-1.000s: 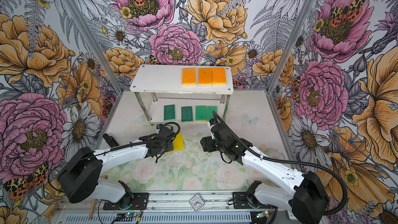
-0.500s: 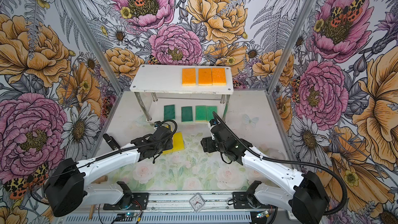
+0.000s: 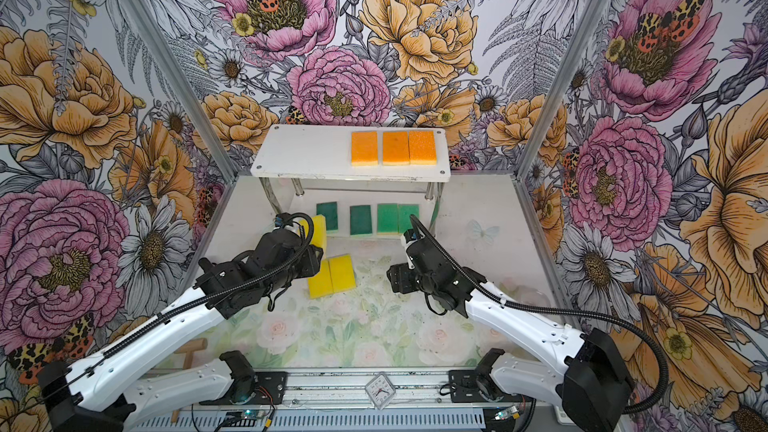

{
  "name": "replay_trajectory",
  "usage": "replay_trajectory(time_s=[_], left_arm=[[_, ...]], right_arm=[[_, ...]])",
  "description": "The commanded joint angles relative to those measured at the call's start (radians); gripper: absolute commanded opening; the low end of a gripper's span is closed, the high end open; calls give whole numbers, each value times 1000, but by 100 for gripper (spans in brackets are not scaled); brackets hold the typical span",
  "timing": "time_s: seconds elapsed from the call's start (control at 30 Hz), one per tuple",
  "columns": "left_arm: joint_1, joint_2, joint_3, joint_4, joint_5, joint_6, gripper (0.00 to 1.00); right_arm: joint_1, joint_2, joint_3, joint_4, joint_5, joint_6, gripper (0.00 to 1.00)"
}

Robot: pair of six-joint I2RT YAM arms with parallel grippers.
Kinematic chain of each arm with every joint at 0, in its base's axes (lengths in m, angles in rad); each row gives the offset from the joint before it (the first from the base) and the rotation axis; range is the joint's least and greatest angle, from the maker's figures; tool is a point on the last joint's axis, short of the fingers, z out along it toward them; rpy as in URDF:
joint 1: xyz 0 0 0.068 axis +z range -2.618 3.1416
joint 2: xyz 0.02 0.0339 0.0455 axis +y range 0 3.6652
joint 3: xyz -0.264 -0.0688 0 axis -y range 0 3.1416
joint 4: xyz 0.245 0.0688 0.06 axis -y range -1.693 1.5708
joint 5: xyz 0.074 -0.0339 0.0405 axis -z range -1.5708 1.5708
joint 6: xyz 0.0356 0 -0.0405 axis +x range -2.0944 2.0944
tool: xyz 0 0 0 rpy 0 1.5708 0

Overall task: Place and organize the cleaning sponges onto the shelf
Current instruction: 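Lift the yellow sponge with the left gripper up to the top shelf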

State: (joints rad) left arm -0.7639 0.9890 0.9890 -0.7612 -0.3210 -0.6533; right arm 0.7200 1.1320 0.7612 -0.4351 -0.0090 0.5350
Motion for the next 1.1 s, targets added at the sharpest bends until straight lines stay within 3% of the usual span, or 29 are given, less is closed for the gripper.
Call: replay_trajectory(time_s=[0.0, 0.3, 0.63, 0.93, 1.07], left_arm=[[-8, -33, 64, -69, 49, 52, 51], [-9, -49, 252, -91, 135, 123, 51], [-1, 164, 628, -202, 121, 231, 52], [159, 405, 926, -275, 211, 303, 52], [203, 508, 1061, -356, 183, 333, 52]], right_arm=[[-5, 10, 18, 19, 0, 11, 76], [-5, 28, 31, 19, -13, 10, 76], [-6, 30, 41, 19, -31, 15, 75], [-6, 13, 27, 18, -38, 25, 75], [-7, 6, 13, 18, -33, 26, 75]])
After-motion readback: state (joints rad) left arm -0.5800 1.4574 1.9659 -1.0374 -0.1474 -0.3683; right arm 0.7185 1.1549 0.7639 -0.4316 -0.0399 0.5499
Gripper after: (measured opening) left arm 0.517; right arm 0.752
